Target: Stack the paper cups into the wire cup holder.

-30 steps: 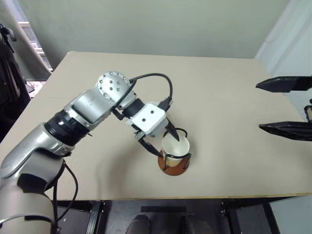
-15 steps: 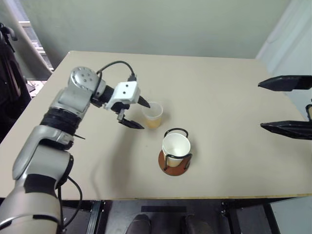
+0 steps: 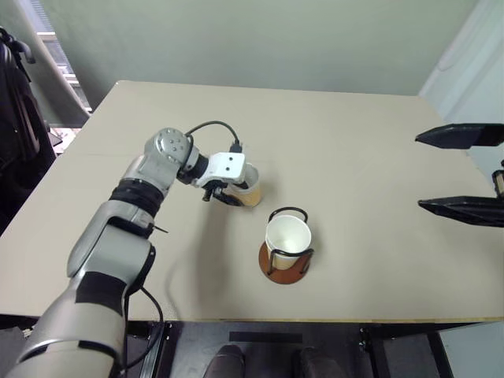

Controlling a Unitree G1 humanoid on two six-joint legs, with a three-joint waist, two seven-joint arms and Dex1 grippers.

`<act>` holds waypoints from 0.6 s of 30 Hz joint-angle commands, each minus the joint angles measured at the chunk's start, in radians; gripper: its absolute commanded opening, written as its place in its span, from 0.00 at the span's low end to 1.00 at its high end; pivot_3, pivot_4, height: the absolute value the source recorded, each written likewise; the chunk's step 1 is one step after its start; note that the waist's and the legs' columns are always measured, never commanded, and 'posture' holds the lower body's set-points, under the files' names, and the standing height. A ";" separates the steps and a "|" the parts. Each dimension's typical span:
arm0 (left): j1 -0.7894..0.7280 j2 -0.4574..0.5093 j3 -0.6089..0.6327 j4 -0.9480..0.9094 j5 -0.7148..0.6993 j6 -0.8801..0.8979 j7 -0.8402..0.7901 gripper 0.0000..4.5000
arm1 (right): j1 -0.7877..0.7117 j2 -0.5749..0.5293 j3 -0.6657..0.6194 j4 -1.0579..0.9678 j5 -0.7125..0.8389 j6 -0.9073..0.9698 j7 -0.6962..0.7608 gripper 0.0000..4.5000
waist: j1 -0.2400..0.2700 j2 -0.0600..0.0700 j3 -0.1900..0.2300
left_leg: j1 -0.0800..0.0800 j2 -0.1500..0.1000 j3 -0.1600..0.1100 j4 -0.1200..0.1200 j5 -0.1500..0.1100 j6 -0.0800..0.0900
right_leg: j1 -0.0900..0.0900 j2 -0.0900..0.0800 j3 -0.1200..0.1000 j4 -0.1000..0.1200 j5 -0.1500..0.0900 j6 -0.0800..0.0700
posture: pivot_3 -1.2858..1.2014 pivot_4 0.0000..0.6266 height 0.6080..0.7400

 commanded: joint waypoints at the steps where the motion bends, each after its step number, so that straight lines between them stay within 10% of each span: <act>1: -0.043 0.000 0.049 0.007 0.003 -0.017 -0.024 0.20 | 0.000 -0.012 -0.054 -0.011 0.009 -0.002 -0.008 1.00 | 0.000 0.000 0.000 | 0.000 0.000 0.000 0.000 0.000 0.000 | 0.000 0.000 0.000 0.000 0.000 0.000 | 0.52 0.24 1.00; 4: -0.050 0.009 0.073 -0.003 -0.008 -0.020 -0.075 0.01 | -0.002 -0.012 -0.051 -0.008 0.007 -0.008 -0.009 1.00 | 0.000 0.000 0.000 | 0.000 0.000 0.000 0.000 0.000 0.000 | 0.000 0.000 0.000 0.000 0.000 0.000 | 0.52 0.24 1.00; 9: -0.091 0.024 0.147 -0.049 -0.058 -0.012 -0.130 0.01 | -0.021 -0.020 -0.063 0.005 0.048 0.007 0.001 1.00 | 0.000 0.000 0.000 | 0.000 0.000 0.000 0.000 0.000 0.000 | 0.000 0.000 0.000 0.000 0.000 0.000 | 0.52 0.24 1.00; 18: -0.151 0.149 0.122 -0.692 -0.677 0.312 -0.182 0.01 | -0.059 -0.023 -0.028 0.020 0.050 -0.003 -0.013 1.00 | 0.001 0.001 -0.001 | -0.009 0.000 0.000 0.005 -0.001 0.002 | -0.005 -0.001 0.000 0.001 0.001 0.002 | 0.52 0.24 1.00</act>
